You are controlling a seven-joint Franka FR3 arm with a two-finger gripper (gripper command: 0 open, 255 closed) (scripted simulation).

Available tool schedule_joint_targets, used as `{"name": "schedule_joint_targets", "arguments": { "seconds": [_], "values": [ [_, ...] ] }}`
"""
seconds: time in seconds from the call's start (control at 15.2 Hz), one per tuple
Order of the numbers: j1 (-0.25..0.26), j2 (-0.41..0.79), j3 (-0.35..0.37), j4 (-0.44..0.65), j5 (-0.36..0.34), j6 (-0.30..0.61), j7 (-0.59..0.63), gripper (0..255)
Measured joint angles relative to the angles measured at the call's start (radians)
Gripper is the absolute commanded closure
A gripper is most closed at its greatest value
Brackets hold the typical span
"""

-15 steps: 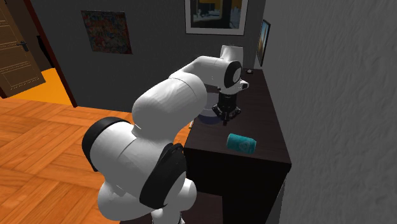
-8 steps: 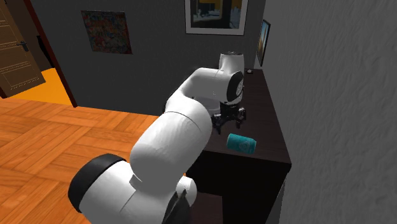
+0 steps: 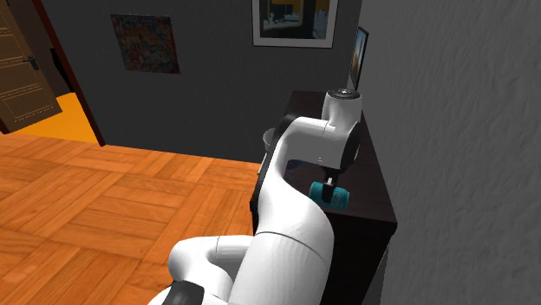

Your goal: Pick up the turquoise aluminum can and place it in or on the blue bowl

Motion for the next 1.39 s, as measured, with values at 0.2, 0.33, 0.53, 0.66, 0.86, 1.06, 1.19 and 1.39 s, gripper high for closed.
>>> {"name": "schedule_joint_targets", "arguments": {
  "seconds": [0.2,0.33,0.53,0.66,0.86,1.06,1.19,1.39],
  "values": [
    [0.001,-0.009,-0.029,-0.030,-0.025,0.029,-0.015,0],
    [0.001,-0.009,-0.047,-0.051,-0.039,0.053,-0.012,0],
    [0.001,-0.010,-0.051,-0.056,-0.043,0.058,-0.012,0],
    [0.001,-0.010,-0.052,-0.057,-0.044,0.060,-0.012,0],
    [0.001,-0.010,-0.052,-0.057,-0.044,0.060,-0.012,255],
    [0.001,-0.010,-0.052,-0.058,-0.044,0.060,-0.012,255],
    [0.001,-0.011,-0.052,-0.058,-0.044,0.060,-0.012,255],
    [0.001,-0.011,-0.052,-0.058,-0.044,0.060,-0.012,255]
  ]
}}
